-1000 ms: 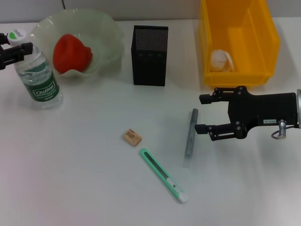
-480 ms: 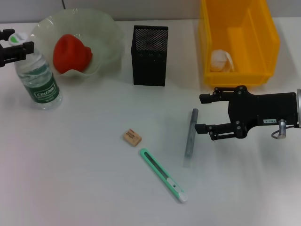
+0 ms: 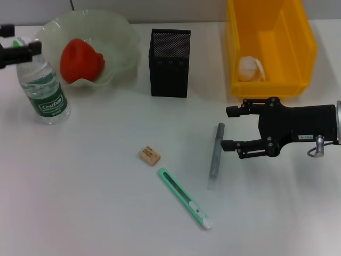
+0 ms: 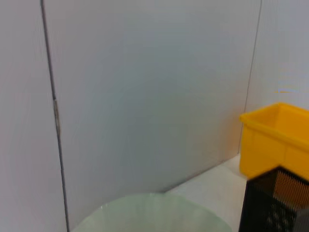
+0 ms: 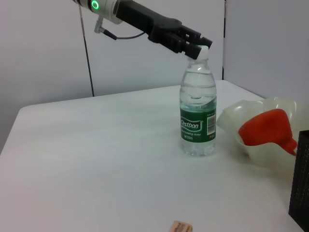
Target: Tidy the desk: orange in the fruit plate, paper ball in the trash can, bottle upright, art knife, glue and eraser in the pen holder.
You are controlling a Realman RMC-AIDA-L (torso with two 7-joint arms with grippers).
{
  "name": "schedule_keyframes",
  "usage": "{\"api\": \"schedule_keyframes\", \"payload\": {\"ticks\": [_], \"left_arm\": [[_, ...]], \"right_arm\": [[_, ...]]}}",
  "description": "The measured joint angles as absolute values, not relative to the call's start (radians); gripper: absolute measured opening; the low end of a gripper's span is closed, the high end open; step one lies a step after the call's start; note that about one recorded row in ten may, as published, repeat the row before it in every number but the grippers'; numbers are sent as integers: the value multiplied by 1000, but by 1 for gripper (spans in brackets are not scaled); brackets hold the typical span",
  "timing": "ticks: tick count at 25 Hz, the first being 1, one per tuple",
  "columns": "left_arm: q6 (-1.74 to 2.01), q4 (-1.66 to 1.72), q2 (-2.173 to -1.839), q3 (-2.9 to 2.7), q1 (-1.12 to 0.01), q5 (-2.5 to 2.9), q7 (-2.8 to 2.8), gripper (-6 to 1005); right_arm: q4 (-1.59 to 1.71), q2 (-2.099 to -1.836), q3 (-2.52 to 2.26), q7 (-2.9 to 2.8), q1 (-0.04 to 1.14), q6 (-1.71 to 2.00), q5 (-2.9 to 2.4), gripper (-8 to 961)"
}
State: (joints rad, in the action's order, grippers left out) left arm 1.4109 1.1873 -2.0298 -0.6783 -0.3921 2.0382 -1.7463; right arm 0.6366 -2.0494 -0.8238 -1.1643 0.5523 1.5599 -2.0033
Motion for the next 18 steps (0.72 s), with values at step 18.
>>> {"api": "schedule_keyframes", "payload": {"ticks": [18], "left_arm": [[1741, 975, -1998, -595, -399, 1449, -1678, 804]], "right_arm": [[626, -2052, -793, -1189, 569, 1560, -1999, 789]]}}
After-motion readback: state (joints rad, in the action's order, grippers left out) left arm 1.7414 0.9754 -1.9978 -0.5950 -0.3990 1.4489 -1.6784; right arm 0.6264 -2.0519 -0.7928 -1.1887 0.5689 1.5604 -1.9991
